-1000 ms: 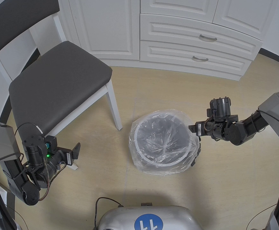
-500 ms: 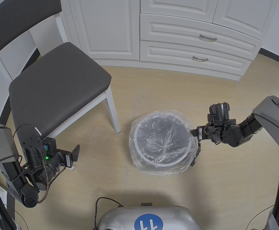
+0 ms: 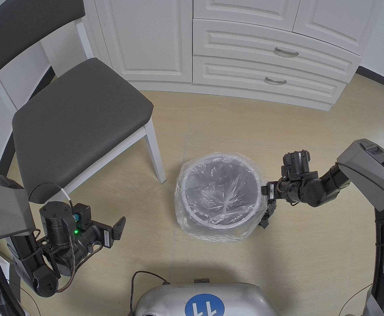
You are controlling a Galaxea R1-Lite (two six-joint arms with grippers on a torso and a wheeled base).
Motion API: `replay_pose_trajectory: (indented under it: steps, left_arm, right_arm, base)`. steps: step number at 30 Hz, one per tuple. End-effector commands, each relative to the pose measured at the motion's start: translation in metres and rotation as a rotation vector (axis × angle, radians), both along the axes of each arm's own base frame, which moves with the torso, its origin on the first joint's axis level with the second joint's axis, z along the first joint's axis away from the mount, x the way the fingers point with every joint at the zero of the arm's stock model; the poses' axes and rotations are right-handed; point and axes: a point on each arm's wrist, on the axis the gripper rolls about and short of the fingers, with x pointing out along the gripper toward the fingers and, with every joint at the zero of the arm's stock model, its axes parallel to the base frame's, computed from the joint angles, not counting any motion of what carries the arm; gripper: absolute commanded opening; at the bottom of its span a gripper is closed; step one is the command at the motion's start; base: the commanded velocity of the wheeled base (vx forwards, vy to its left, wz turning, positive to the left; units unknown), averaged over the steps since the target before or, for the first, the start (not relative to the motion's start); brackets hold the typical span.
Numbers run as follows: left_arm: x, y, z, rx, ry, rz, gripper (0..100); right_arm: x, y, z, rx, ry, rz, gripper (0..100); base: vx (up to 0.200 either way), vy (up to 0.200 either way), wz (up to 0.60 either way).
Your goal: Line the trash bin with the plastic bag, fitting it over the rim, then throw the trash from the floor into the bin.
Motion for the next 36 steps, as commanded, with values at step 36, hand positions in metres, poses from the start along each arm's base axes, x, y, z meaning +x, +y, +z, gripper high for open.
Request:
replay_pose_trajectory:
  steps: [36]
  left_arm:
    - [-0.028,-0.031,-0.009,0.027,0.063,-0.137,100]
  right_arm:
    - [-0.151,-0.018,0.054,-0.219,-0.053,0.276,100]
  base:
    - [0.000,0.000,0.00]
